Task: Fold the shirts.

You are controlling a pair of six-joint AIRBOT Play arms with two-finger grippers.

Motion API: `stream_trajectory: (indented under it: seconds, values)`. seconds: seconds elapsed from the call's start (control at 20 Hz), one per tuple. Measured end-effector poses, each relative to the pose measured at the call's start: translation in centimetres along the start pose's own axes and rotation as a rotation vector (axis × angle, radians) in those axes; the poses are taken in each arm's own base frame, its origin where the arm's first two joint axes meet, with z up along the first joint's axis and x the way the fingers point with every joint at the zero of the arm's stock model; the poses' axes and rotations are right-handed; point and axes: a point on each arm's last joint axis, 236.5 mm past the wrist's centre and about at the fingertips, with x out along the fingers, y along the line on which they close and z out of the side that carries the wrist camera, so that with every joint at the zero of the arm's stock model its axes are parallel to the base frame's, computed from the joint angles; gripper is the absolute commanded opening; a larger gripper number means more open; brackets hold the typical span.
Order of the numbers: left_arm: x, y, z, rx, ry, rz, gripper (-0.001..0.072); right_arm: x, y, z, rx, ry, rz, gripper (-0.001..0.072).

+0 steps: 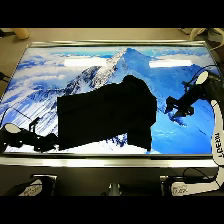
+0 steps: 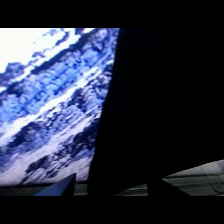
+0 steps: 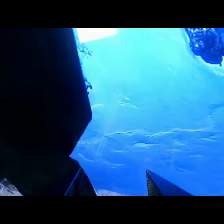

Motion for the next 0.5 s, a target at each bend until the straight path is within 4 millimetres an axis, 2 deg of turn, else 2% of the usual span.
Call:
stream_trajectory:
  seconds: [0.05, 0.1, 0.15, 0.2, 0.25, 0.3, 0.35, 0.4, 0.45, 0.5]
  values:
    - [0.3, -0.3, 0.0, -0.010, -0.009, -0.020, 0.0530, 0.3, 0.0, -0.3, -0.004, 0.007, 0.003, 0.0423]
    - [0.5, -0.6, 0.1, -0.017, -0.019, -0.034, 0.0505, 0.6, 0.0, -0.5, -0.007, 0.014, 0.006, 0.0502]
    - [0.7, -0.8, 0.2, -0.020, -0.029, -0.046, 0.0505, 1.0, -0.2, -0.8, -0.013, 0.026, 0.005, 0.0522]
    - [0.9, -1.0, 0.2, -0.024, -0.034, -0.053, 0.0474, 1.5, -0.3, -1.0, -0.018, 0.030, 0.011, 0.0534]
    - [1.1, -1.2, 0.3, -0.025, -0.040, -0.056, 0.0378, 2.1, -0.1, -1.3, -0.027, 0.042, 0.027, 0.0534]
    - [1.3, -1.2, 0.4, -0.019, -0.047, -0.050, 0.0369, 2.8, 0.2, -1.7, -0.036, 0.054, 0.048, 0.0533]
    - [1.5, -1.3, 0.4, -0.013, -0.049, -0.047, 0.0262, 3.5, 0.5, -1.9, -0.044, 0.056, 0.070, 0.0531]
    - [1.7, -1.4, 0.5, -0.007, -0.054, -0.043, 0.0255, 4.3, 1.0, -2.0, -0.048, 0.057, 0.097, 0.0530]
    - [1.8, -1.5, 0.6, -0.001, -0.056, -0.041, 0.0195, 5.1, 1.2, -2.1, -0.046, 0.053, 0.119, 0.0523]
    - [1.9, -1.6, 0.6, 0.003, -0.058, -0.039, 0.0102, 5.9, 1.7, -2.1, -0.042, 0.045, 0.148, 0.0466]
